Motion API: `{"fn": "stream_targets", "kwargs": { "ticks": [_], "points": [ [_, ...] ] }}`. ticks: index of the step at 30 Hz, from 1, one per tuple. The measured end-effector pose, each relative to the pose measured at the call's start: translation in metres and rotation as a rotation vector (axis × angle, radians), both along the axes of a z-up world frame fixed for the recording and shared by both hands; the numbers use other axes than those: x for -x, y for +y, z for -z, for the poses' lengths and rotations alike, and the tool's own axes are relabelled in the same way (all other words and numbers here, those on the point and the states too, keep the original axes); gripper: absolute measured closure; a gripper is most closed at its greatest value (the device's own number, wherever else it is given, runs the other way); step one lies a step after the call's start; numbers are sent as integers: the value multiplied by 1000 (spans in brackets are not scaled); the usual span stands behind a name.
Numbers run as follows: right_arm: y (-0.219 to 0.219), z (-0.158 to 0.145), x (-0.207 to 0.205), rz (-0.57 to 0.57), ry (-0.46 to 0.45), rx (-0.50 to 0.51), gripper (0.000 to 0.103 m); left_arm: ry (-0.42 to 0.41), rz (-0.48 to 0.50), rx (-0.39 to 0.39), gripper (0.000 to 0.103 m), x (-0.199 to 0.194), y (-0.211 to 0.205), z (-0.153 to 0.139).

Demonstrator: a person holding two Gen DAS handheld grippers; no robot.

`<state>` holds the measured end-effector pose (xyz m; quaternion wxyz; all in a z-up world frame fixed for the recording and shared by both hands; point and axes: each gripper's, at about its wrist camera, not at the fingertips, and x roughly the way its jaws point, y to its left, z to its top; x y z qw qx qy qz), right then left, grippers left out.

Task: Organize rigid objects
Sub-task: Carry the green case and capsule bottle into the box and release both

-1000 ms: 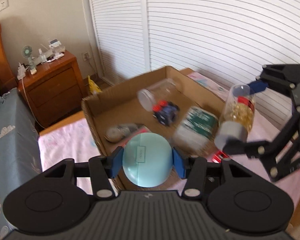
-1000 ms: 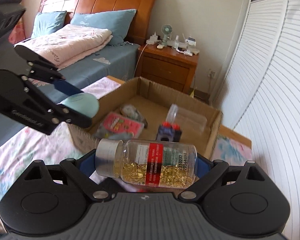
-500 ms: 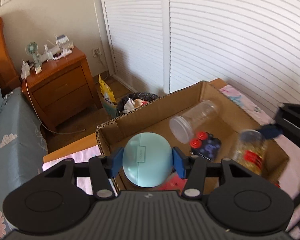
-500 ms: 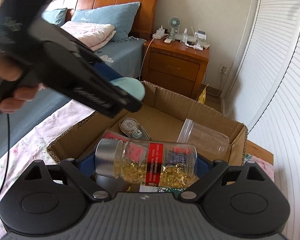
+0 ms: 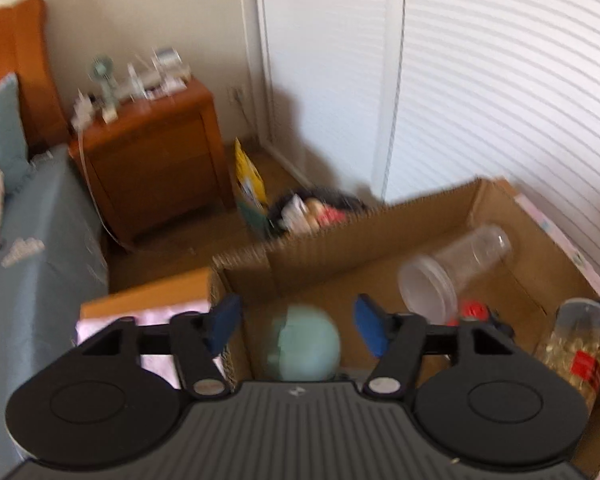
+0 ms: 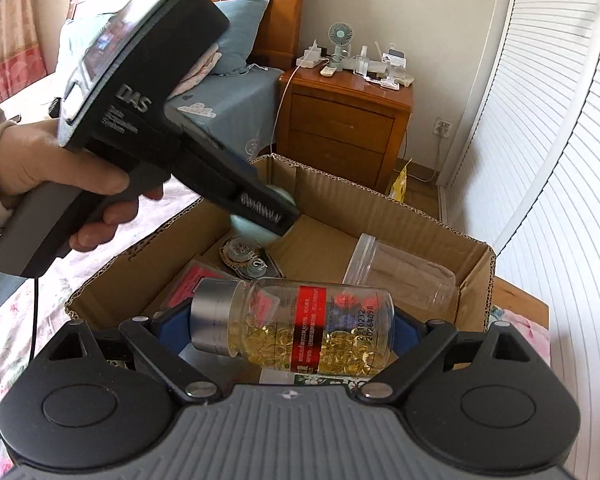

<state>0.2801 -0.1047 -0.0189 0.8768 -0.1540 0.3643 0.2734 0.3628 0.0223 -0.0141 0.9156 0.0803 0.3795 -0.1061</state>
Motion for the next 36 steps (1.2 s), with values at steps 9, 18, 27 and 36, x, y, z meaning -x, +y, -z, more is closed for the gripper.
{"fn": "stream_targets", "kwargs": {
  "ticks": [9, 18, 27, 36],
  "points": [
    [14, -1, -15, -2, 1, 10, 6, -22, -26, -22, 7, 43, 29, -37],
    [41, -7, -45, 14, -18, 28, 6, 15, -42, -51, 7, 94, 59, -46],
    [40, -19, -42, 37, -29, 11, 0, 15, 3, -20, 7, 137, 60, -41],
    [17, -38, 5, 99, -46, 6, 0, 14, 1, 46, 5, 171, 51, -47]
  ]
}}
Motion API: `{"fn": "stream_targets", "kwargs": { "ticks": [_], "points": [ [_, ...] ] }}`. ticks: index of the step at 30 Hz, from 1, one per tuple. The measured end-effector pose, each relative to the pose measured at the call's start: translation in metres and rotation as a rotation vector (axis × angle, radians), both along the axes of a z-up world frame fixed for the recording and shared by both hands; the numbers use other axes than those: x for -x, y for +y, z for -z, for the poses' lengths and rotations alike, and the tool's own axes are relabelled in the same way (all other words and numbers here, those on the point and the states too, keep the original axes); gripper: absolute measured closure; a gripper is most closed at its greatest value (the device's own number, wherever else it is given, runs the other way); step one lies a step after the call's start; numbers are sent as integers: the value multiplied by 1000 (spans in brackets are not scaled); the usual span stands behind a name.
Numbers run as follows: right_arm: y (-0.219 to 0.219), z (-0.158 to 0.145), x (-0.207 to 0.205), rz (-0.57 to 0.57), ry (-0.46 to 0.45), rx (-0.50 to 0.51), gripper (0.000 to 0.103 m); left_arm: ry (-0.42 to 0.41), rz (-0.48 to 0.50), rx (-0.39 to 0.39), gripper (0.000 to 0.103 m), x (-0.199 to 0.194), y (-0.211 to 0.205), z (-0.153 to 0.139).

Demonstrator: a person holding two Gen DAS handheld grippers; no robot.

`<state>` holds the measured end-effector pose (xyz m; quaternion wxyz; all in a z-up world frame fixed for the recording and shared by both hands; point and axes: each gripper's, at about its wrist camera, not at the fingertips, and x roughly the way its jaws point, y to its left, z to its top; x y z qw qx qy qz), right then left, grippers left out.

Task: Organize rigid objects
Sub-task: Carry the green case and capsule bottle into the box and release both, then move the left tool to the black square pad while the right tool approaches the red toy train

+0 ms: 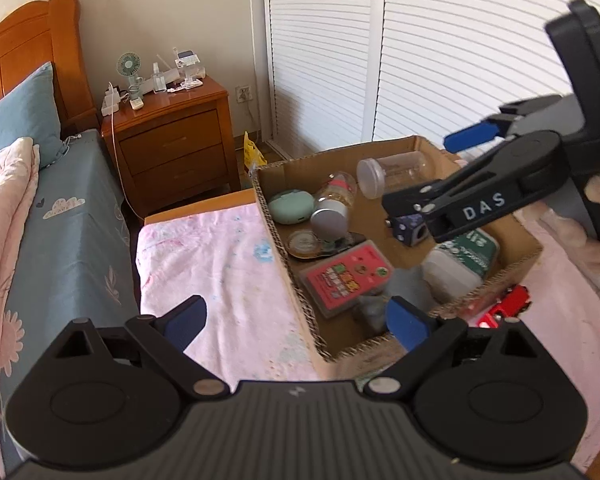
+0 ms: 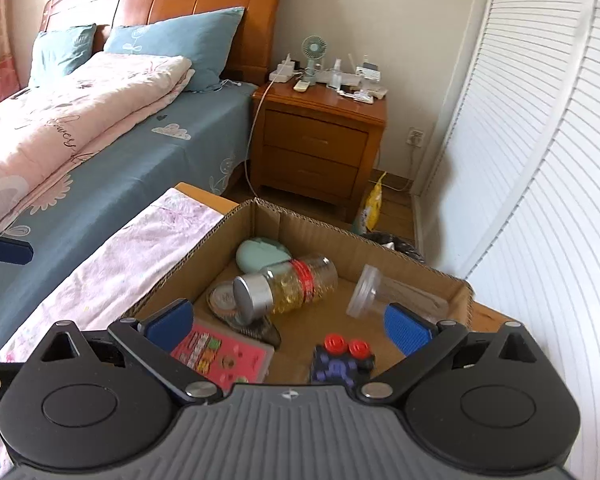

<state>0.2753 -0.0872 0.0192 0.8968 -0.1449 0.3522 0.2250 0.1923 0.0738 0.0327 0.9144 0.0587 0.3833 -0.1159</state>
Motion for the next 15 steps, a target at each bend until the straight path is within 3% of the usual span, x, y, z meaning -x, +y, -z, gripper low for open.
{"fn": "stream_targets", "kwargs": {
  "ticks": [3, 9, 15],
  "points": [
    [-13, -2, 17, 29, 3, -22, 0, -6, -11, 16, 4, 12, -4, 0],
    [-43, 5, 56, 95, -20, -56, 0, -64, -35, -63, 4, 37, -18, 7],
    [-82, 33, 80, 222, 10, -58, 0, -19, -68, -19, 4, 53, -26, 23]
  ]
}}
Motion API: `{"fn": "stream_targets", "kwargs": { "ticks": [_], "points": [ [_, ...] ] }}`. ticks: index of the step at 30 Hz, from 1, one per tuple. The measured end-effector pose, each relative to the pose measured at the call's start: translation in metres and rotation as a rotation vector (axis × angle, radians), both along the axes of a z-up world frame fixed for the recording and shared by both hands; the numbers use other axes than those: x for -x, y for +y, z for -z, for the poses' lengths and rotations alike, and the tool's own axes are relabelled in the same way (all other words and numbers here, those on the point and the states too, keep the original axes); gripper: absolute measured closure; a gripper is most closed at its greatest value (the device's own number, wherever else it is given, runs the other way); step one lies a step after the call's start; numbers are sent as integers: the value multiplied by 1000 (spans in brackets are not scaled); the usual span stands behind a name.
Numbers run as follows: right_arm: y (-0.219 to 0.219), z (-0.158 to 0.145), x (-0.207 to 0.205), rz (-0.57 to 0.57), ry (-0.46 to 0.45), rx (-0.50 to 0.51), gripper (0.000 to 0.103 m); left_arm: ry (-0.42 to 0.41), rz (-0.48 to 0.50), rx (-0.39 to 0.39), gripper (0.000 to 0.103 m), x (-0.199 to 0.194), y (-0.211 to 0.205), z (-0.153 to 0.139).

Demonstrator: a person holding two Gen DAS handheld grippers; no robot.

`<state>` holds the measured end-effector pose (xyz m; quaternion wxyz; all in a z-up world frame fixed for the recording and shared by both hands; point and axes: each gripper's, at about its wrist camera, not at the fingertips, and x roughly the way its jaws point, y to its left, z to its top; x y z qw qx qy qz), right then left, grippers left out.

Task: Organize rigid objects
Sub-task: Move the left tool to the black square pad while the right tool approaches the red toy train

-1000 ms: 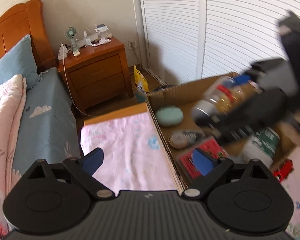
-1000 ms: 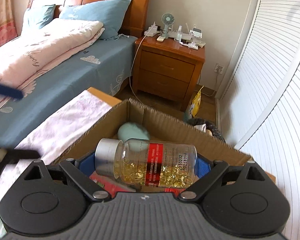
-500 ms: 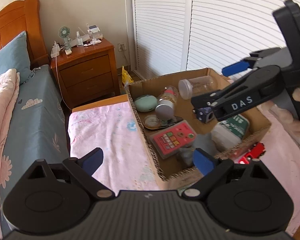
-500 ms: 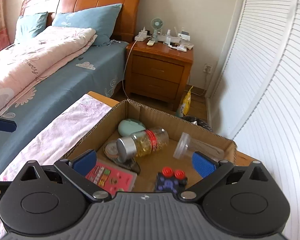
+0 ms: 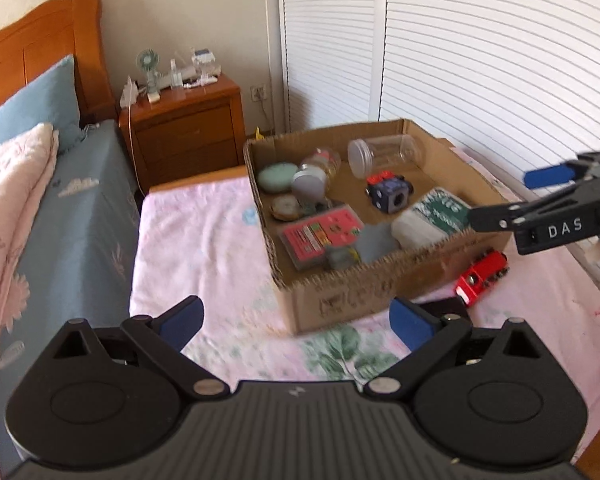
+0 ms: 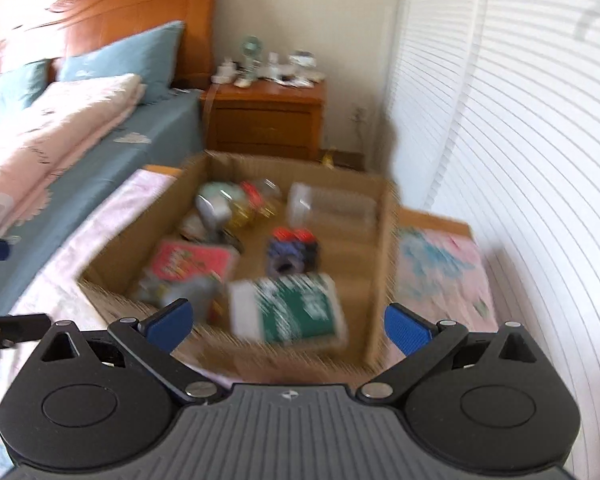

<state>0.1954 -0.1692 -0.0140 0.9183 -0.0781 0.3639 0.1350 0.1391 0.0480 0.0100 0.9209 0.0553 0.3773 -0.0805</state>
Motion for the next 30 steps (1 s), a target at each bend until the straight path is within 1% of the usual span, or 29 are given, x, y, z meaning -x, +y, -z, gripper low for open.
{"fn": "stream_targets", "kwargs": {
  "ticks": [3, 5, 8, 11, 17, 22, 26, 30],
  "points": [
    [-19, 17, 5, 76, 12, -9, 0, -1, -41, -28, 4, 7, -5, 9],
    [-30, 27, 6, 121, 26, -37, 0, 18, -69, -3, 4, 8, -3, 15],
    [-44, 40, 5, 152, 64, -101, 0, 57, -96, 46, 4, 9, 1, 24],
    [-48, 47, 1, 173, 67, -108, 0, 70, -101, 46, 4, 11, 0, 30],
    [-50, 57, -6, 187, 84, -98, 0, 93, -80, 61, 4, 15, -8, 35],
    [-58, 61, 4, 181, 94, -118, 0, 96, -57, 53, 4, 16, -15, 36],
    [-66, 63, 12, 181, 107, -131, 0, 95, -49, 64, 4, 16, -16, 36],
    [-72, 67, 23, 188, 122, -116, 0, 93, -42, 69, 4, 18, -17, 36]
  ]
}}
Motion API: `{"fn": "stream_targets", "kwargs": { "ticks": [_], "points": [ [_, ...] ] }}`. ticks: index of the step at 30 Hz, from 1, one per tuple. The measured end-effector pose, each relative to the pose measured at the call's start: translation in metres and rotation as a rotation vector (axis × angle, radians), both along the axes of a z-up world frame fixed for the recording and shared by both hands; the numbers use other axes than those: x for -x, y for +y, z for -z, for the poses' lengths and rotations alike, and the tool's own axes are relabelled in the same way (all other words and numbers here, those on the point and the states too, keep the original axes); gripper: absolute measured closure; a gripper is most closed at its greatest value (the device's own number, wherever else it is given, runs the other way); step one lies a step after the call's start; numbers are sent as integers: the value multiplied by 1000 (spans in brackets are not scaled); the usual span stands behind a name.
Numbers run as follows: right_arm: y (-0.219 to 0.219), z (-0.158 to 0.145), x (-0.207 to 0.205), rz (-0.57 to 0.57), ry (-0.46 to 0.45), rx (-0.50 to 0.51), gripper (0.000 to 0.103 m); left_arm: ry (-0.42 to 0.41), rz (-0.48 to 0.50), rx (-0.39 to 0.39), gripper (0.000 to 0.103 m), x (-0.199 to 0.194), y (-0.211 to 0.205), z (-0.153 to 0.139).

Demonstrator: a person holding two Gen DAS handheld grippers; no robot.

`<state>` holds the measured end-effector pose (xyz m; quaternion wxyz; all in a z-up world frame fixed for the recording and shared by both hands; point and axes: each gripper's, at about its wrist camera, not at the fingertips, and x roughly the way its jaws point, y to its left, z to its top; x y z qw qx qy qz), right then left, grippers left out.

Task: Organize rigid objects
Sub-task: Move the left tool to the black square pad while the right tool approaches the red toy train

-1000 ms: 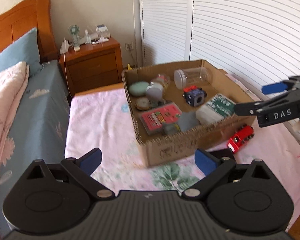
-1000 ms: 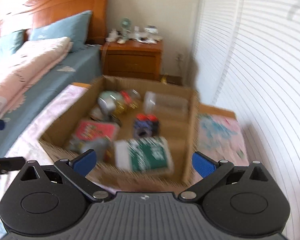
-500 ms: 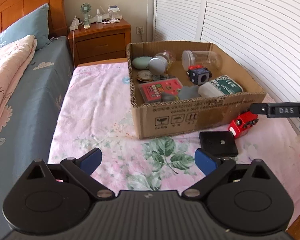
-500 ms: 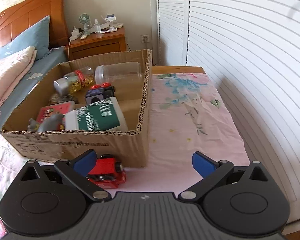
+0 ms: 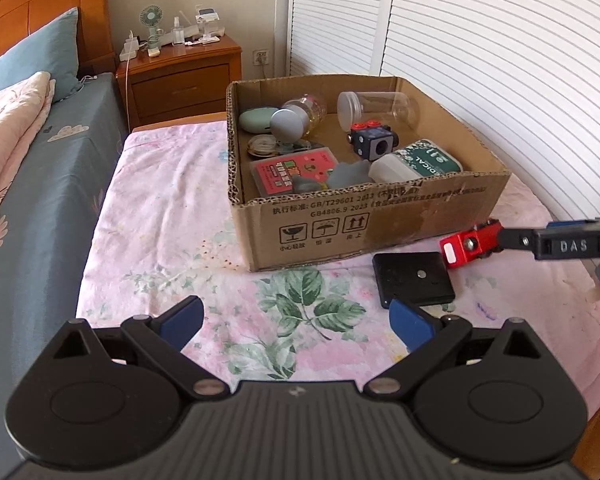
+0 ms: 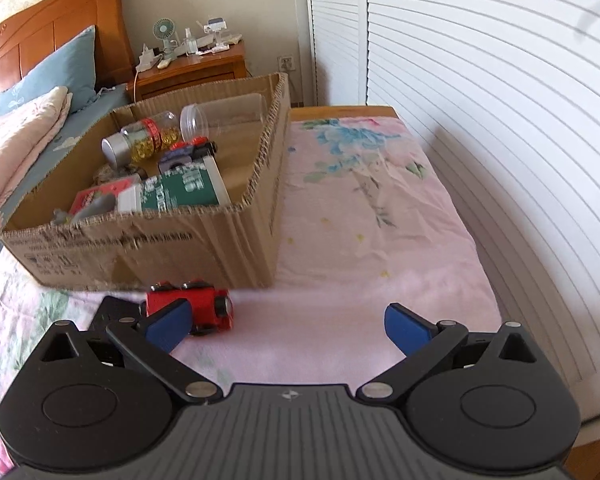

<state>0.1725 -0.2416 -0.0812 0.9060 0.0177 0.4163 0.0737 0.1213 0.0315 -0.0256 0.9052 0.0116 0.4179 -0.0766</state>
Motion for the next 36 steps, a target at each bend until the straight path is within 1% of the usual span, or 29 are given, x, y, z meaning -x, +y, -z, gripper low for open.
{"fn": "stream_targets", "kwargs": {
  "ticks": [3, 5, 7, 9, 13, 15, 18, 21, 24, 25, 32, 36],
  "points": [
    [-4, 4, 9, 6, 23, 28, 0, -3, 0, 6, 4, 1, 2, -1],
    [-6, 3, 16, -7, 21, 18, 0, -4, -2, 10, 4, 1, 3, -1],
    [-4, 0, 22, -38, 14, -12, 0, -4, 1, 11, 4, 0, 2, 0],
    [4, -3, 24, -91, 4, -22, 0, -3, 4, 8, 4, -1, 1, 1],
    [32, 6, 20, -189, -6, 46, 0, 3, 23, 7, 4, 0, -3, 1],
    [41, 16, 14, -210, -2, 92, 0, 7, 32, 8, 4, 1, -5, 1],
    [42, 27, 4, -185, 10, 127, 0, 12, 35, 1, 4, 2, -8, 2],
    [29, 30, -1, -149, -1, 107, 0, 19, 42, -6, 4, 1, -11, 3],
    [18, 32, -6, -82, -16, 115, 0, 35, 56, -17, 4, -4, -18, 6],
    [14, 33, -7, -76, -17, 108, 0, 37, 63, -21, 4, -6, -22, 7],
    [12, 36, -5, -107, -50, 108, 0, 62, 121, -55, 4, -23, -52, 26],
    [10, 36, -2, -130, -64, 106, 0, 74, 154, -54, 4, -31, -68, 36]
  ]
}}
